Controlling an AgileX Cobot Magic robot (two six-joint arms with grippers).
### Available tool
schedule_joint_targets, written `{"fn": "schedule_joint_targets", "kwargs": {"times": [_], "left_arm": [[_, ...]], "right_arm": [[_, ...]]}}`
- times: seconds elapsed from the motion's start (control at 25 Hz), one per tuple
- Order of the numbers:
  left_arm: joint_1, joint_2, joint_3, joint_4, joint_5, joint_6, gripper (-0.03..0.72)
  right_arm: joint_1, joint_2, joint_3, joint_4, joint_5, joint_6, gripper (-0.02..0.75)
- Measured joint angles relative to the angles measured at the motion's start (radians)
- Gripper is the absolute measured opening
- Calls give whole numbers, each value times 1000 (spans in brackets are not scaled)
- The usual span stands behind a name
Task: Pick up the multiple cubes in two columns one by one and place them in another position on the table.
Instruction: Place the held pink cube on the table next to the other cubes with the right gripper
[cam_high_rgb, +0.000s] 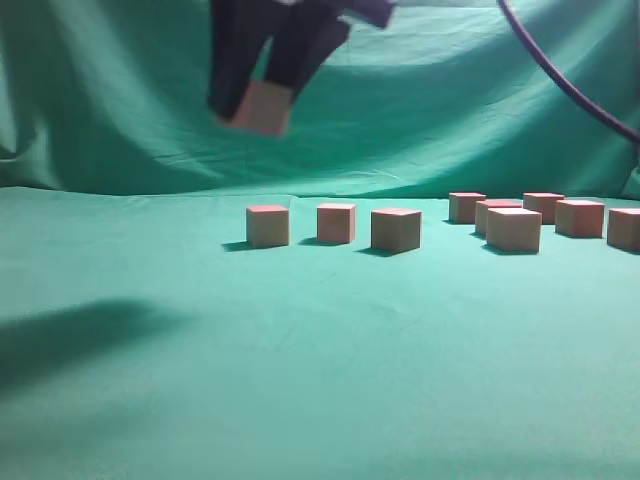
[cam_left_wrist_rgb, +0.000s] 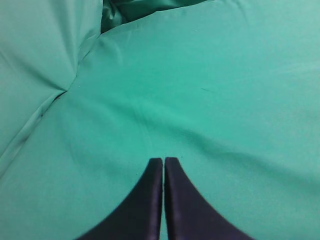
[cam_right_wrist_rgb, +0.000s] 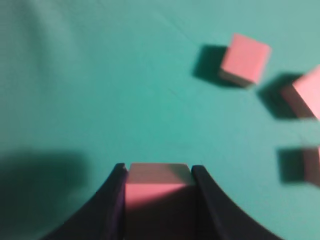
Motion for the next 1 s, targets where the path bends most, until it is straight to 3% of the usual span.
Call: {"fn": "schedule_joint_targets", "kwargs": {"times": [0.16, 0.4, 1.0], "left_arm": [[0, 0, 0, 0, 0, 0, 0], [0, 0, 0, 0, 0, 0, 0], [0, 0, 0, 0, 0, 0, 0]], "right_arm": [[17, 128, -145, 0, 27, 45, 241], [19, 282, -303, -81, 105, 438, 241], [19, 371, -331, -171, 43, 623, 241]]}}
